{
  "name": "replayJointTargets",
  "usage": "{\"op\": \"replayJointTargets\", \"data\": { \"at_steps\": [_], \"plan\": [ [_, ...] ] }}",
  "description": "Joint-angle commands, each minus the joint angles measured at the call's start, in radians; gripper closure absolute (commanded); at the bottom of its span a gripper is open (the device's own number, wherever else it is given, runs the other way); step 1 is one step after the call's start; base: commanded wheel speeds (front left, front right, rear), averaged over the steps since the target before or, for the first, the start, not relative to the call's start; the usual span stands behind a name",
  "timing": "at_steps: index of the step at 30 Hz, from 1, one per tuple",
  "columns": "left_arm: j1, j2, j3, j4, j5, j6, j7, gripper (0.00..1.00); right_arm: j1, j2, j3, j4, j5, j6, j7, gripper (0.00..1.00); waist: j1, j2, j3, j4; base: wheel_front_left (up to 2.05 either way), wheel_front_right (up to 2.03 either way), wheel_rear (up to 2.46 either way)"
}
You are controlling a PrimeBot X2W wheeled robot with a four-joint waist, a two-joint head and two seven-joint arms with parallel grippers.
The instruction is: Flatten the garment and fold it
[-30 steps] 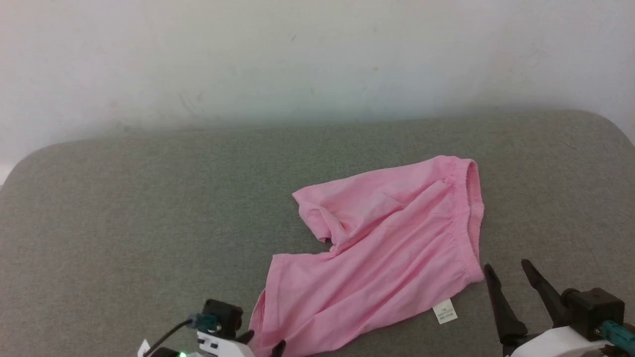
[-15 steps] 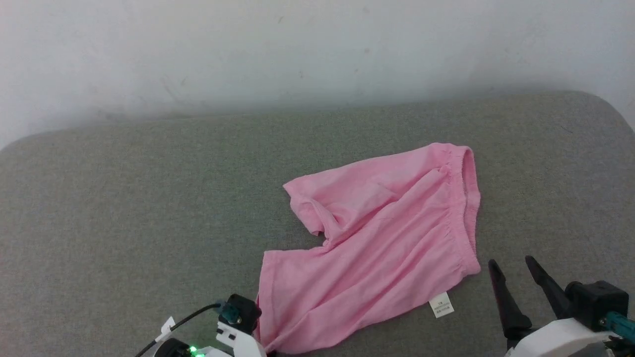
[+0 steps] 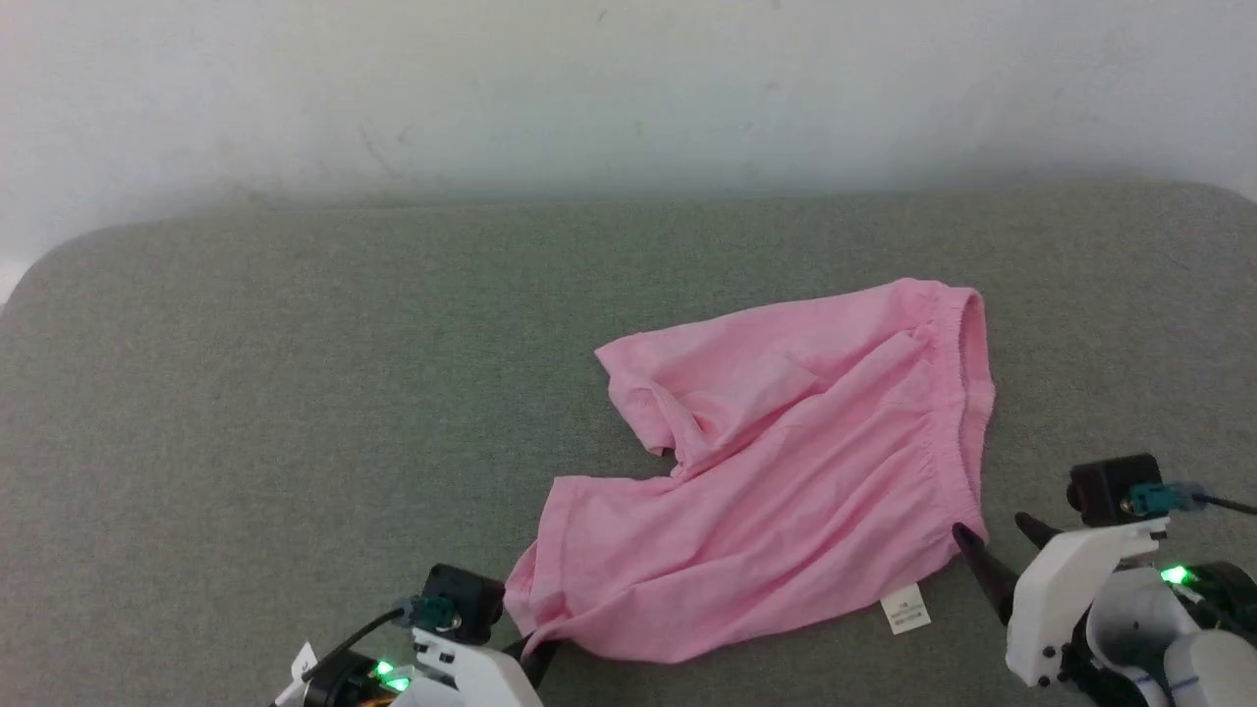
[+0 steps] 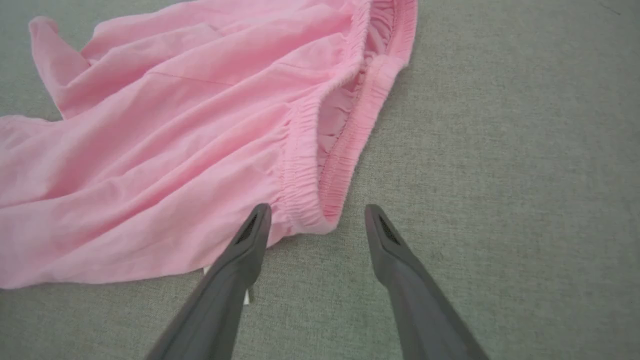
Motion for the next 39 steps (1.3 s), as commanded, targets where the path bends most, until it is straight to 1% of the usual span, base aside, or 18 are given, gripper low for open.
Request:
{"op": "replayJointTargets", "data": {
  "at_steps": [1, 5, 8, 10, 11, 12, 13, 14, 16, 18, 21, 23, 28, 29, 30, 32, 36, 39],
  "plan": [
    [-0.002, -0.004, 0.006, -0.022, 0.01, 0.01, -0.018, 1.0, -0.055, -0.016, 0.02, 0.046, 0.012, -0.001, 0.025, 0.0, -0.0001, 0.0, 0.023, 0.026, 0.0, 0.0, 0.0],
    [-0.013, -0.012, 0.003, -0.055, 0.021, 0.016, -0.046, 1.0, -0.146, -0.038, 0.058, 0.19, 0.033, -0.001, 0.08, 0.0, -0.0001, 0.0, 0.046, 0.051, 0.0, 0.0, 0.0],
    [-0.021, -0.018, -0.002, -0.061, 0.026, 0.016, -0.061, 1.0, -0.167, -0.051, 0.099, 0.297, 0.054, -0.001, 0.161, 0.0, -0.0001, 0.0, 0.054, 0.07, 0.0, 0.0, 0.0],
    [-0.021, -0.019, -0.001, -0.061, 0.027, 0.019, -0.072, 1.0, -0.163, -0.054, 0.12, 0.344, 0.083, -0.001, 0.223, 0.0, -0.0001, 0.0, 0.057, 0.075, 0.0, 0.0, 0.0],
    [-0.02, -0.019, 0.0, -0.061, 0.026, 0.021, -0.076, 1.0, -0.159, -0.055, 0.127, 0.36, 0.099, -0.001, 0.248, 0.44, -0.0001, 0.0, 0.058, 0.076, 0.0, 0.0, 0.0],
    [-0.018, -0.019, 0.001, -0.06, 0.026, 0.022, -0.08, 1.0, -0.155, -0.056, 0.134, 0.37, 0.115, -0.001, 0.273, 0.71, -0.0001, 0.0, 0.058, 0.076, 0.0, 0.0, 0.0],
    [-0.016, -0.019, 0.002, -0.059, 0.023, 0.023, -0.083, 1.0, -0.152, -0.058, 0.144, 0.372, 0.127, -0.001, 0.289, 0.88, -0.0001, 0.0, 0.057, 0.075, 0.0, 0.0, 0.0],
    [-0.014, -0.02, 0.004, -0.057, 0.02, 0.023, -0.088, 1.0, -0.151, -0.058, 0.151, 0.368, 0.141, -0.001, 0.298, 1.0, -0.0001, 0.0, 0.055, 0.072, 0.0, 0.0, 0.0],
    [-0.013, -0.018, 0.009, -0.054, 0.017, 0.024, -0.1, 1.0, -0.153, -0.064, 0.166, 0.341, 0.162, -0.001, 0.298, 1.0, -0.0001, 0.0, 0.044, 0.062, 0.0, 0.0, 0.0],
    [-0.017, -0.015, 0.021, -0.062, 0.017, 0.027, -0.121, 1.0, -0.163, -0.078, 0.172, 0.287, 0.17, -0.001, 0.261, 1.0, -0.0001, 0.0, 0.027, 0.052, 0.0, 0.0, 0.0],
    [-0.037, -0.007, 0.052, -0.089, 0.014, 0.032, -0.158, 1.0, -0.184, -0.112, 0.162, 0.175, 0.159, -0.001, 0.175, 1.0, -0.0001, 0.0, -0.004, 0.04, 0.0, 0.0, 0.0],
    [-0.062, -0.002, 0.082, -0.117, 0.01, 0.037, -0.191, 1.0, -0.191, -0.129, 0.151, 0.089, 0.148, -0.001, 0.137, 1.0, -0.0001, 0.0, -0.026, 0.035, 0.0, 0.0, 0.0],
    [-0.173, 0.009, 0.163, -0.186, 0.019, 0.058, -0.268, 1.0, -0.223, -0.161, 0.113, -0.142, 0.108, -0.001, 0.104, 1.0, -0.0001, 0.0, -0.067, 0.03, 0.0, 0.0, 0.0],
    [-0.173, 0.009, 0.163, -0.186, 0.019, 0.058, -0.268, 1.0, -0.223, -0.161, 0.113, -0.142, 0.108, -0.001, 0.104, 1.0, -0.0001, 0.0, -0.067, 0.03, 0.0, 0.0, 0.0],
    [-0.234, 0.012, 0.19, -0.21, 0.025, 0.066, -0.284, 1.0, -0.259, -0.165, 0.098, -0.226, 0.099, -0.001, 0.094, 1.0, -0.0001, 0.0, -0.072, 0.028, 0.0, 0.0, 0.0],
    [-0.307, 0.012, 0.21, -0.227, 0.028, 0.069, -0.295, 1.0, -0.31, -0.166, 0.075, -0.285, 0.092, -0.001, 0.077, 1.0, -0.0001, 0.0, -0.07, 0.032, 0.0, 0.0, 0.0],
    [-0.485, 0.006, 0.236, -0.193, 0.021, 0.058, -0.296, 1.0, -0.434, -0.171, 0.045, -0.318, 0.098, -0.001, 0.069, 1.0, -0.0001, 0.0, -0.028, 0.042, 0.0, 0.0, 0.0],
    [-0.635, -0.006, 0.247, -0.102, 0.018, 0.048, -0.306, 1.0, -0.556, -0.172, 0.045, -0.274, 0.108, -0.001, 0.052, 1.0, -0.0001, 0.0, 0.027, 0.042, 0.0, 0.0, 0.0]
  ]
}}
